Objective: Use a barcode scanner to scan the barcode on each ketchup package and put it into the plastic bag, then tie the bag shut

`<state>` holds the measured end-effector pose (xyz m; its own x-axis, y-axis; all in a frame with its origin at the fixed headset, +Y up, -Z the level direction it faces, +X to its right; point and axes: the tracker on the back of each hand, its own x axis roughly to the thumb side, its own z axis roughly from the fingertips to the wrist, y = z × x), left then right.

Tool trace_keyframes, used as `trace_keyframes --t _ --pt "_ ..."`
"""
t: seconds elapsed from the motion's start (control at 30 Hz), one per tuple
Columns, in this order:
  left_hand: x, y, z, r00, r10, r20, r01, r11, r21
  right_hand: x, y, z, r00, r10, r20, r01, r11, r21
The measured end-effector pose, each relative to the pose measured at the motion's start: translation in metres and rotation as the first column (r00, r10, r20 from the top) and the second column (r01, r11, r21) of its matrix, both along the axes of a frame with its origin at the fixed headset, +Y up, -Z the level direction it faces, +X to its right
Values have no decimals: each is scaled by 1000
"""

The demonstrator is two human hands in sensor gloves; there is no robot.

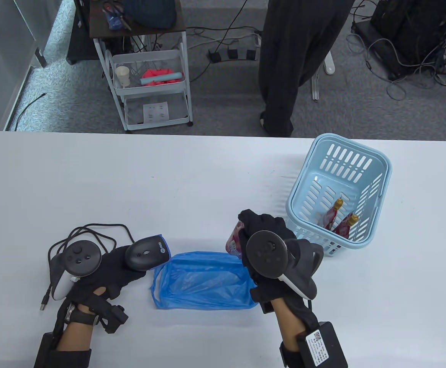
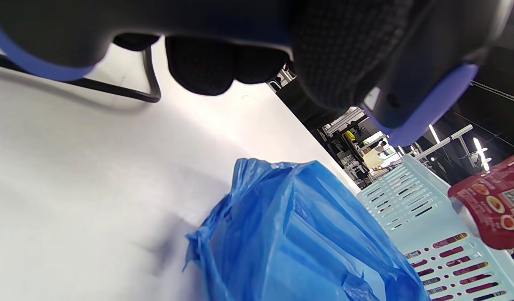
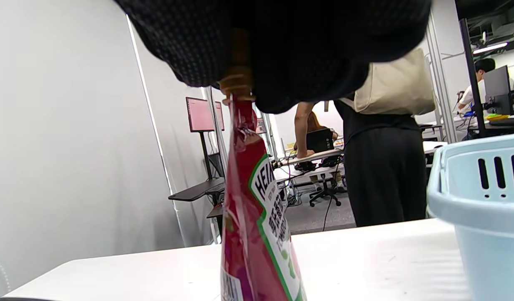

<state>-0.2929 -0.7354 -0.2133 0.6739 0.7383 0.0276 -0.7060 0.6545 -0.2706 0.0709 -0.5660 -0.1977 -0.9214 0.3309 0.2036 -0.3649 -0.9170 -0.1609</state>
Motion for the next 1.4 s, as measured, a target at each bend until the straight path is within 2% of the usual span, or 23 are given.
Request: trace_keyframes --t 0.7,0.87,1.13,1.23,1.4 --pt "11 7 2 999 -20 49 19 999 32 -3 -56 16 991 -126 -41 124 991 -38" --pt "18 17 4 996 -28 82 23 998 63 -6 -58 17 991 -119 -61 117 992 -35" --pt "51 33 14 970 -96 223 65 988 141 -12 -61 18 982 -160 -101 157 987 -30" --pt "61 33 17 962 -121 246 80 983 167 -15 -62 19 980 -163 -115 161 987 -28" --pt "69 28 18 954 -150 260 113 982 152 -19 -62 20 978 -167 -125 166 986 -17"
